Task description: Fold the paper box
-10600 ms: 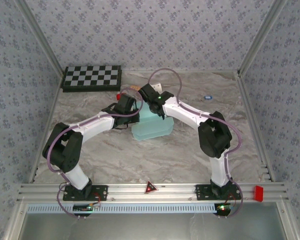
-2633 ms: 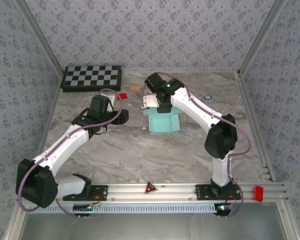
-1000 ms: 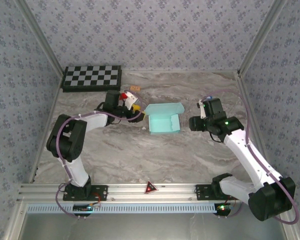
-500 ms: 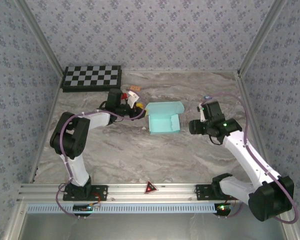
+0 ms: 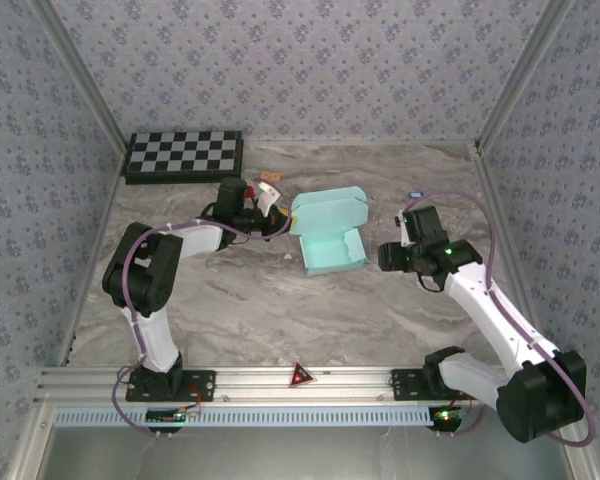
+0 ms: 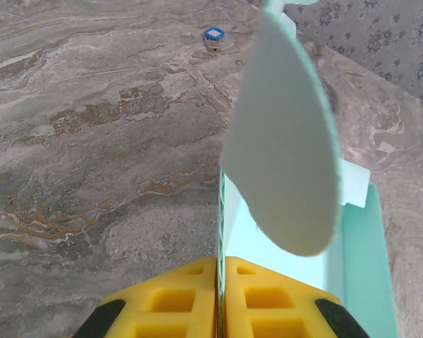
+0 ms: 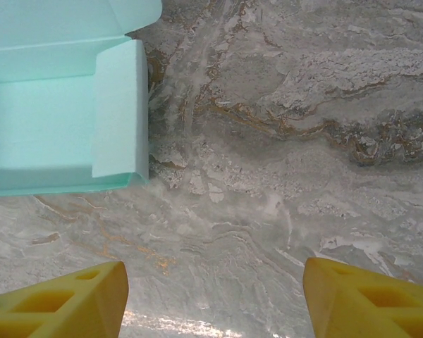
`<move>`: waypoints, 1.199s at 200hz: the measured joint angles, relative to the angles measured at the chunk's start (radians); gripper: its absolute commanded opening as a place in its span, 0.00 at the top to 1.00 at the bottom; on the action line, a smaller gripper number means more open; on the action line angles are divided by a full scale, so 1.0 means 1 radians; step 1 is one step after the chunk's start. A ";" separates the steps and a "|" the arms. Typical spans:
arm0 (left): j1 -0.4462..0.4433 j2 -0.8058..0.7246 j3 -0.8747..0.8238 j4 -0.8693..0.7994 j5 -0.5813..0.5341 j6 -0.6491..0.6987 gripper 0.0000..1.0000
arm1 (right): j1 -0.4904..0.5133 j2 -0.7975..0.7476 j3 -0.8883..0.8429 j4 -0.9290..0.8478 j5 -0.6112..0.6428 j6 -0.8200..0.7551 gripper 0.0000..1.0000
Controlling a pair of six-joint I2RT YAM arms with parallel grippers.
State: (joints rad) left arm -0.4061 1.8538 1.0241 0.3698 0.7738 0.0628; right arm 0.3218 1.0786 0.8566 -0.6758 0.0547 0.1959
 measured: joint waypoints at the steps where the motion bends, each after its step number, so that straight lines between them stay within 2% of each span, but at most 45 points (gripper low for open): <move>1: 0.000 0.000 0.000 0.000 0.000 0.000 0.93 | 0.000 0.000 0.000 0.001 0.000 0.000 0.32; 32: 0.000 -0.006 -0.006 0.000 -0.003 -0.004 1.00 | -0.002 0.002 -0.019 0.030 -0.008 0.005 0.32; 115: -0.026 -0.229 -0.197 -0.001 -0.116 -0.031 1.00 | -0.003 0.082 -0.076 0.240 -0.124 0.102 0.33; 175: -0.028 -0.316 -0.282 0.000 -0.177 -0.058 1.00 | -0.003 0.162 -0.192 0.503 -0.239 0.235 0.42; 240: -0.029 -0.320 -0.284 -0.001 -0.188 -0.065 1.00 | 0.037 0.238 -0.241 0.740 -0.254 0.313 0.53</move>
State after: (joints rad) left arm -0.4351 1.5333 0.7403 0.3691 0.5854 -0.0025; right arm 0.3584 1.3167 0.6155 0.0647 -0.1989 0.5091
